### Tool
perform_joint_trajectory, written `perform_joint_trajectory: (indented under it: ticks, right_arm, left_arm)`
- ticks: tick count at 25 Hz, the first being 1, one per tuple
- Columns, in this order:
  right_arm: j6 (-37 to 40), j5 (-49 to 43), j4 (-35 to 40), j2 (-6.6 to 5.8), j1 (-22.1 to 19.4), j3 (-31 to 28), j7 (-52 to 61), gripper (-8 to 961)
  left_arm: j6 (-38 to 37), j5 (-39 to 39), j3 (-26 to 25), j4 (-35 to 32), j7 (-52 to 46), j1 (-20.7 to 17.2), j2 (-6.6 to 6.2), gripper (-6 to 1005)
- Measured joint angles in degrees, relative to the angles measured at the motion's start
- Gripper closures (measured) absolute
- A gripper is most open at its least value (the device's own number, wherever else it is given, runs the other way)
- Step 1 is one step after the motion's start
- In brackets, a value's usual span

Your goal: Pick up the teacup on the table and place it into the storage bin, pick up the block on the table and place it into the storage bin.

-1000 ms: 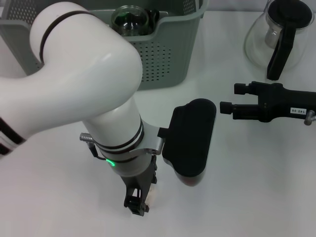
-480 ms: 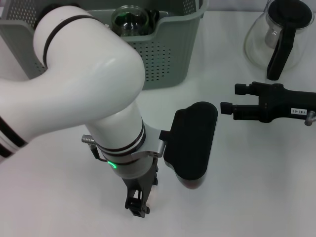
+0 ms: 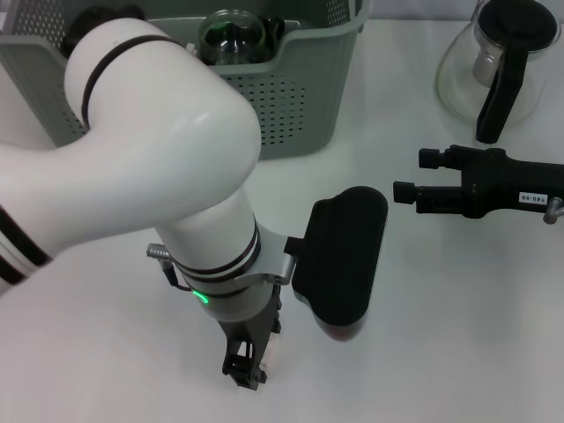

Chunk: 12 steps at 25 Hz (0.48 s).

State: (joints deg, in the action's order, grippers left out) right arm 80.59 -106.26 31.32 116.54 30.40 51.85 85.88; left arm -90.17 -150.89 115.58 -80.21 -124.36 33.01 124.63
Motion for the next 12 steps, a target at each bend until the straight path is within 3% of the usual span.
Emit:
perform_joint_trajectory:
  ticks: [9,12]
  right_arm:
    - [0.0,0.0,0.2,0.00,0.0,0.0,0.0,53]
    - [0.0,0.0,0.2,0.00,0.0,0.0,0.1,53]
  left_arm:
    - [0.5,-0.1,0.1,0.5,0.0,0.0,0.00,402]
    - [0.3,-0.5,0.2,0.5,-0.4,0.2,0.00,490]
